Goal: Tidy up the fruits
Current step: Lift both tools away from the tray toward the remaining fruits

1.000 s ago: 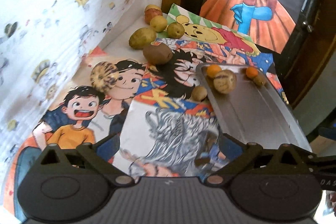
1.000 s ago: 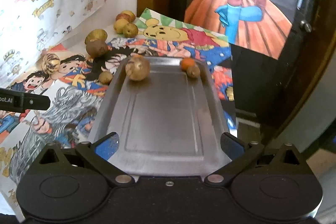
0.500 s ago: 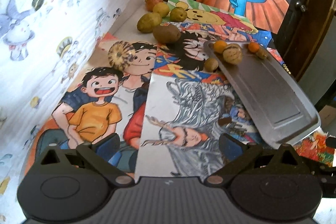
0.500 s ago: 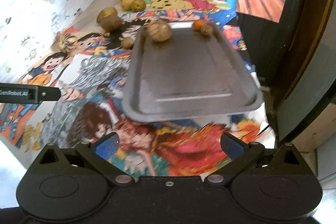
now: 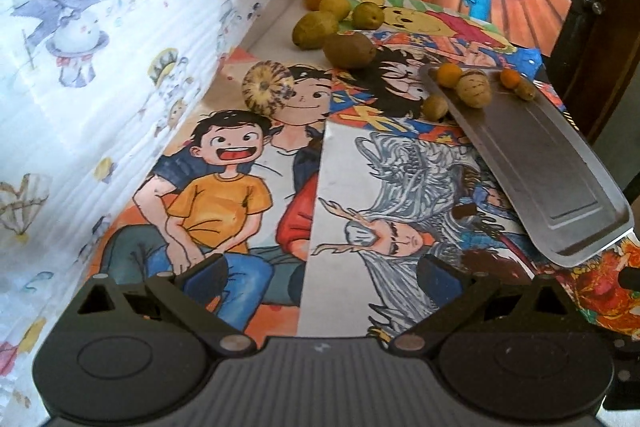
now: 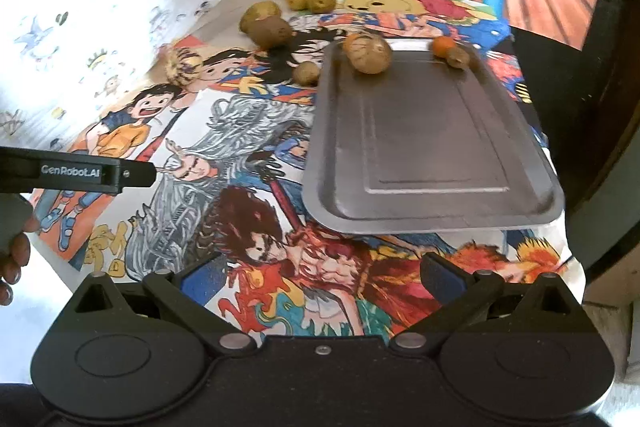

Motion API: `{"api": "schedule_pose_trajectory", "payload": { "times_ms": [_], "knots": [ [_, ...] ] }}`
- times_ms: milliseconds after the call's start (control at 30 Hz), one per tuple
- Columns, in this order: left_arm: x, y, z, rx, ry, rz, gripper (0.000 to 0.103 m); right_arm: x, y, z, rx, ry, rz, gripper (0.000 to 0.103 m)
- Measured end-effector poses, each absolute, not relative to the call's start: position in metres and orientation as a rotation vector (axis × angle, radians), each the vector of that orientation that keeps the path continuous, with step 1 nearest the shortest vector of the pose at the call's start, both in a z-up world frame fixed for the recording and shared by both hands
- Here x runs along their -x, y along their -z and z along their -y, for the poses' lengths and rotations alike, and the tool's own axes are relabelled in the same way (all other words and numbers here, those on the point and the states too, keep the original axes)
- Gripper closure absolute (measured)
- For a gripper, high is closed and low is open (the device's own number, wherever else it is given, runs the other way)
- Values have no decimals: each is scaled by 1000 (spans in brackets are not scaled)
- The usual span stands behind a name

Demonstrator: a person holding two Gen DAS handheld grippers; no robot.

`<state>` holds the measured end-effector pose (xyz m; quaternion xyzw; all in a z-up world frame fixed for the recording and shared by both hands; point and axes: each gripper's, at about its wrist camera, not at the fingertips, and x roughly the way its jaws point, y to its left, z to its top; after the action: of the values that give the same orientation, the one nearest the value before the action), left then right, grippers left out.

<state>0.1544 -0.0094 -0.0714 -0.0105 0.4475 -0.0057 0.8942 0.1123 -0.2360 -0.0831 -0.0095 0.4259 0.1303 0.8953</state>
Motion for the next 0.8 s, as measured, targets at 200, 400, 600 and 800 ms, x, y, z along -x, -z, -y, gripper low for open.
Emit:
{"api": "schedule_pose_trajectory", "payload": {
  "times_ms": [200, 400, 600, 800],
  "knots": [
    [-157, 72, 7, 44, -36, -936, 1, -128, 77, 235, 61, -351, -870, 1],
    [-165, 74, 7, 81, -107, -947, 1, -154, 72, 236, 119, -455, -863, 1],
    [-180, 76, 9, 124, -193, -958, 1, -192, 69, 242, 192, -570, -847, 1],
    [-205, 78, 14, 162, -288, -956, 1, -235, 67, 246, 255, -664, -808, 1]
  ]
}}
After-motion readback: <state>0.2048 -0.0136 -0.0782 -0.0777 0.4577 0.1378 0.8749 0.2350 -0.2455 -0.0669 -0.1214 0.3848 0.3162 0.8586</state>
